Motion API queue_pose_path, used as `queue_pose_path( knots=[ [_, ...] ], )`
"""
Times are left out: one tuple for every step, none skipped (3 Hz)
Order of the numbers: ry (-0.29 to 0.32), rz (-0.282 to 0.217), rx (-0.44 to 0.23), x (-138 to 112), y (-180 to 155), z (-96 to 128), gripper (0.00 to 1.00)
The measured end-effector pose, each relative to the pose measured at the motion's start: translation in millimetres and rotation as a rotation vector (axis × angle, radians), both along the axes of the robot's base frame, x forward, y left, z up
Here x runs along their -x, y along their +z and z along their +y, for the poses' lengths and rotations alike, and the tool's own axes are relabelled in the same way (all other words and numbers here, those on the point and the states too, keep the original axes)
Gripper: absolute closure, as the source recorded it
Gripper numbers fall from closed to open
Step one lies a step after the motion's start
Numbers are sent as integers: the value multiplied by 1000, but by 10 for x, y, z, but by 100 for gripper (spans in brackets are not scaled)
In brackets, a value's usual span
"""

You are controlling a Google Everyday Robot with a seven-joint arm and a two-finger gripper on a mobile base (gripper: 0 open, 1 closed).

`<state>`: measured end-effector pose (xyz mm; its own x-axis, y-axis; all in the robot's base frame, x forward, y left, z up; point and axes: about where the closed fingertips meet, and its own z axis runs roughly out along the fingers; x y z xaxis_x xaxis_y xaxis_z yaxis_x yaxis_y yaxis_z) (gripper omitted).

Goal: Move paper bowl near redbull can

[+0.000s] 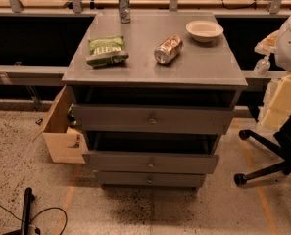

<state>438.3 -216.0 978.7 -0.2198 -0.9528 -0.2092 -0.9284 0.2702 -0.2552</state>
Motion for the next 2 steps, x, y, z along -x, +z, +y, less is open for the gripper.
queue_pose_path(
  knots=[
    [0,0,0,-1,0,0,0],
    [-10,-67,4,-122,-28,-38,0]
  ],
)
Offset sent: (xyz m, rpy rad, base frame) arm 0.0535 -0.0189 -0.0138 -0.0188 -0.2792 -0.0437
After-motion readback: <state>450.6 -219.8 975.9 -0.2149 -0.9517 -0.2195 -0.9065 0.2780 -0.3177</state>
